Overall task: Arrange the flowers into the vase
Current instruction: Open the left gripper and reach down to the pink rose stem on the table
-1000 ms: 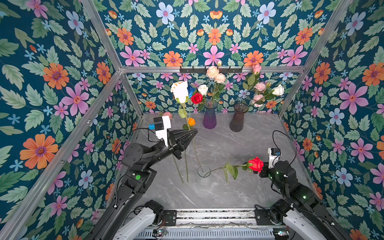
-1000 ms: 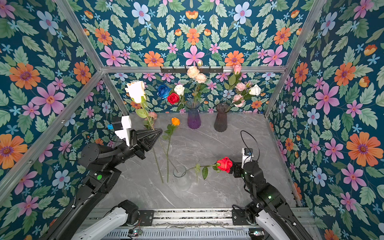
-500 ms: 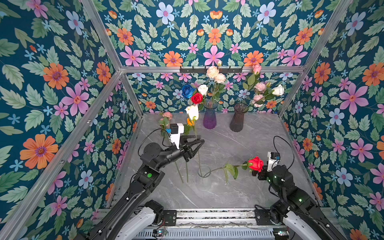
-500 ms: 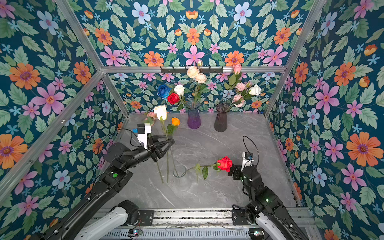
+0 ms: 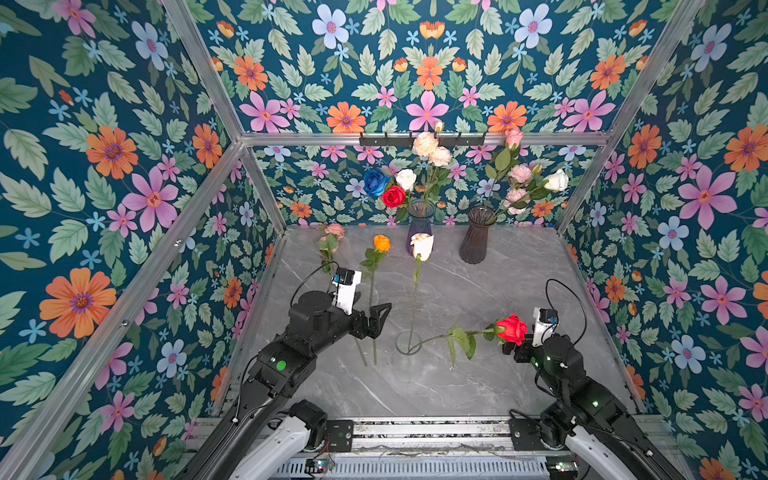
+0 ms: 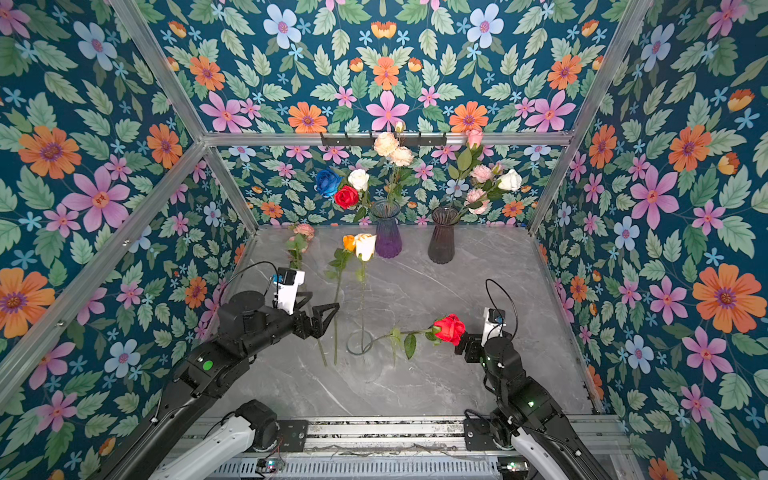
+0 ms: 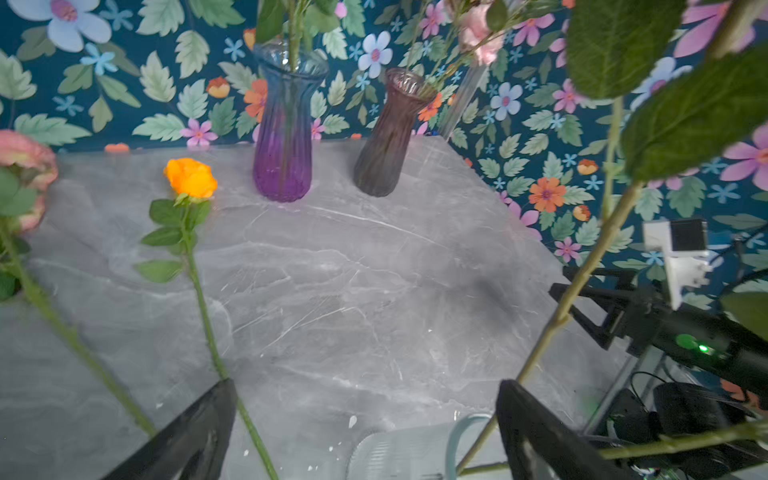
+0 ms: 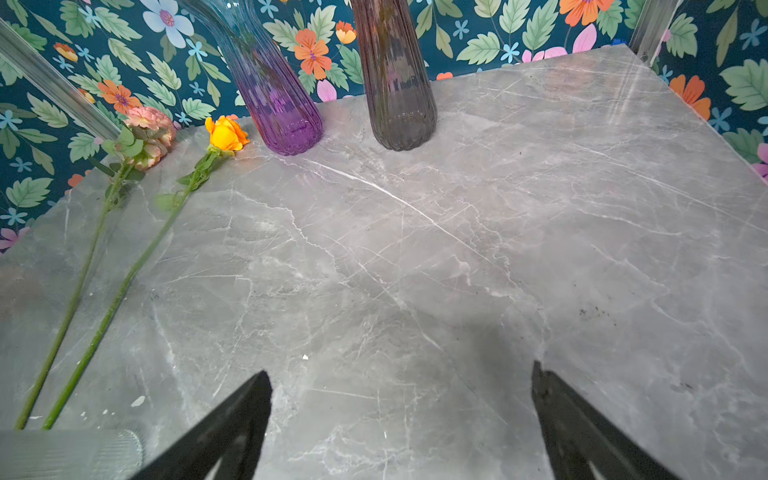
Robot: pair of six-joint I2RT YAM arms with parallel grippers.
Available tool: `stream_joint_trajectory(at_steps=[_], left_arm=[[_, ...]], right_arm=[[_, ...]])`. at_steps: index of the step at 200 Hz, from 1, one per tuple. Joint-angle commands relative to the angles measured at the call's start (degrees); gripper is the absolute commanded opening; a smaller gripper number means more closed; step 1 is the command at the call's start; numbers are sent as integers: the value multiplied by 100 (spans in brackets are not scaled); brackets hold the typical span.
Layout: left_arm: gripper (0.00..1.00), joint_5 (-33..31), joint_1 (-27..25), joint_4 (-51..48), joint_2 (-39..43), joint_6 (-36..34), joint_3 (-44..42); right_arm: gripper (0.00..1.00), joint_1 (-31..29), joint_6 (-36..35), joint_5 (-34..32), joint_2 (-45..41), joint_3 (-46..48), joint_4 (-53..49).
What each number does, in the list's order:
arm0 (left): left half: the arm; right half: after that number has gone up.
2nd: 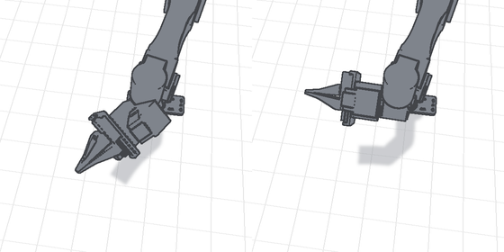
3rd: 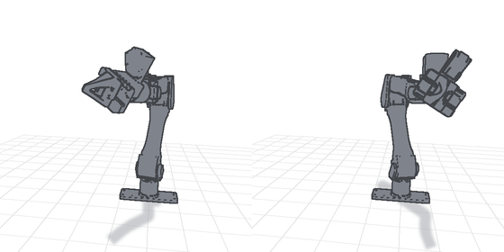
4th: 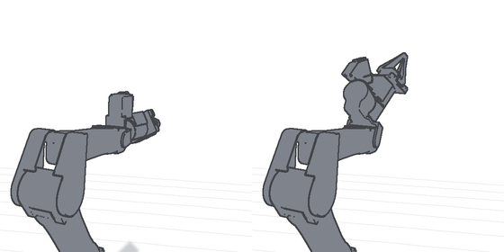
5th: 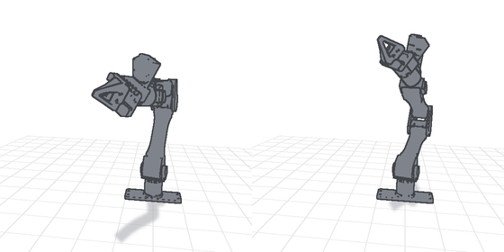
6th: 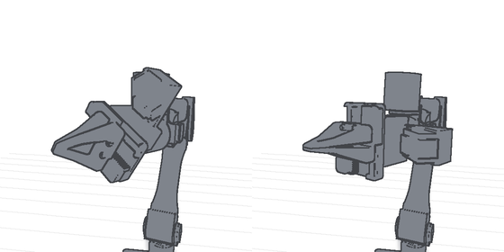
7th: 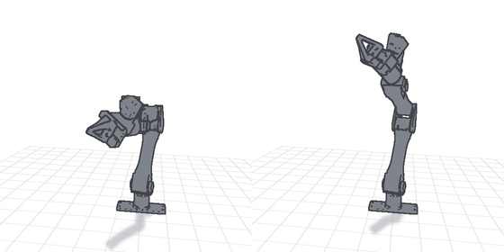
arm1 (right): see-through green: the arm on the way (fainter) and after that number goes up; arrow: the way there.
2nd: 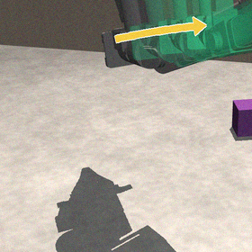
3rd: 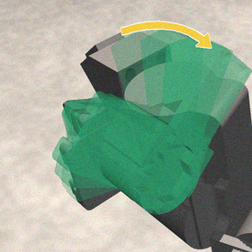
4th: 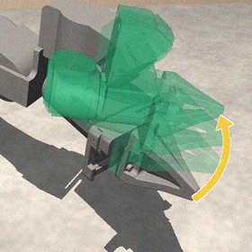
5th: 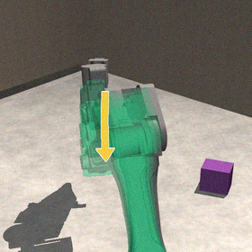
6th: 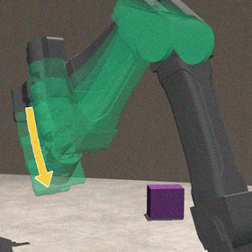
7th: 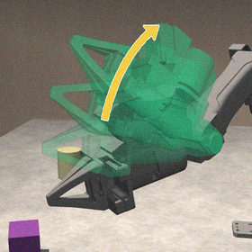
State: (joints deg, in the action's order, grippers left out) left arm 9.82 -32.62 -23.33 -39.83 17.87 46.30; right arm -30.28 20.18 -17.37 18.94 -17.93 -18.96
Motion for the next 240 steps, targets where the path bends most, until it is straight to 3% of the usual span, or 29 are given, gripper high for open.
stream_joint_trajectory(at_steps=[1,34,67,106,143,178,224,232,240], left_arm=[[100,-945,6,-178,-22,788,-205],[88,-1187,186,88,-1026,1359,-426],[69,-843,1294,1091,-2433,1509,-497],[58,-2196,1866,1829,-3926,1477,-78],[54,-2549,2051,2030,-5245,1216,664],[46,-2458,2300,1988,-6191,1072,1310],[38,-1879,2434,1964,-7148,920,2010],[29,-1805,2448,1958,-7229,920,2073],[7,-1673,2481,1940,-7248,904,2117]], right_arm=[[99,-4,-179,-135,-22,38,297],[98,3,-128,-332,-43,37,242],[96,-4,864,-915,239,-27,-228],[94,-2,884,-586,785,-118,-82],[93,-3,803,-349,926,-97,63],[93,-4,793,-317,841,-70,59],[93,1,783,-324,738,-52,36],[93,0,785,-332,734,-48,36],[93,-4,789,-335,731,-40,35]])
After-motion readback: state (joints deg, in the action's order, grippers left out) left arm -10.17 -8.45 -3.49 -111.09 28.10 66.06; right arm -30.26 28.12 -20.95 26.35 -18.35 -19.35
